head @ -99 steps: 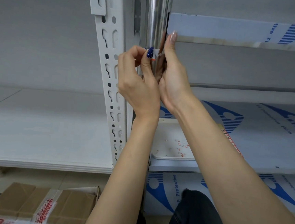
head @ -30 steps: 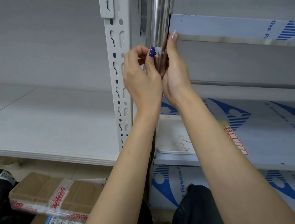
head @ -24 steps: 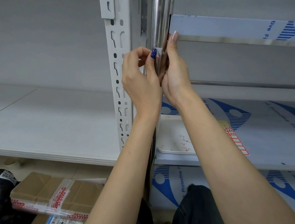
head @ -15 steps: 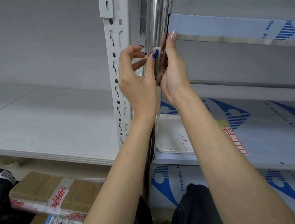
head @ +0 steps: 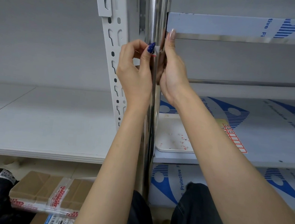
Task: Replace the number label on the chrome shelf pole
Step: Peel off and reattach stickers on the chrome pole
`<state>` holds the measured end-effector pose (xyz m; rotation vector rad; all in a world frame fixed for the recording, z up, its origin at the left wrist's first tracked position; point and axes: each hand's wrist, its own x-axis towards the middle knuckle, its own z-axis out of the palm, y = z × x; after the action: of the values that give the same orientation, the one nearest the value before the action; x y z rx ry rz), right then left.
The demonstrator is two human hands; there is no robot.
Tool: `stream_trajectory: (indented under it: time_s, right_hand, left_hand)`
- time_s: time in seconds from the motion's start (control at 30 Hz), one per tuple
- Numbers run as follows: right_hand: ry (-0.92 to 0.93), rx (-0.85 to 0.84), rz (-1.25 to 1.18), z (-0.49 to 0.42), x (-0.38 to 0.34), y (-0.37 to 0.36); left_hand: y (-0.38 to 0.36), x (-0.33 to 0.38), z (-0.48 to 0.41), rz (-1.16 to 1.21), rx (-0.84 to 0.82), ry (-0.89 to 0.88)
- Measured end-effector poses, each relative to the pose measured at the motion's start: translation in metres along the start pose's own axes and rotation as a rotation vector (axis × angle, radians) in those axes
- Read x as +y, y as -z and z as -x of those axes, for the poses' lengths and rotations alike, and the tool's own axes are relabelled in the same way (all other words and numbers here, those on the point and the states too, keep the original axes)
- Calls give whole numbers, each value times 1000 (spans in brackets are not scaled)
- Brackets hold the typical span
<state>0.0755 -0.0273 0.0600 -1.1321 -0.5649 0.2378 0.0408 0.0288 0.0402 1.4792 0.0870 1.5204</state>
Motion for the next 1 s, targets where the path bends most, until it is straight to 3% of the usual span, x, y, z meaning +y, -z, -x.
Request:
stream_trajectory:
  time_s: [0.2,0.57,0.77,1.0]
  right_hand:
    - [16,11,39,-2,1,1]
    - [8,-34,-9,1,-1,1]
    - [3,-12,46,3,-2,1]
    - [-2,12,3,2,-3,-1]
  left_hand:
    - [3,-3,-4,162,-145,108]
    - [8,4,5,362,-37,250]
    - [6,10,-2,113,-91,300]
    - [4,18,-11,13,-252,378]
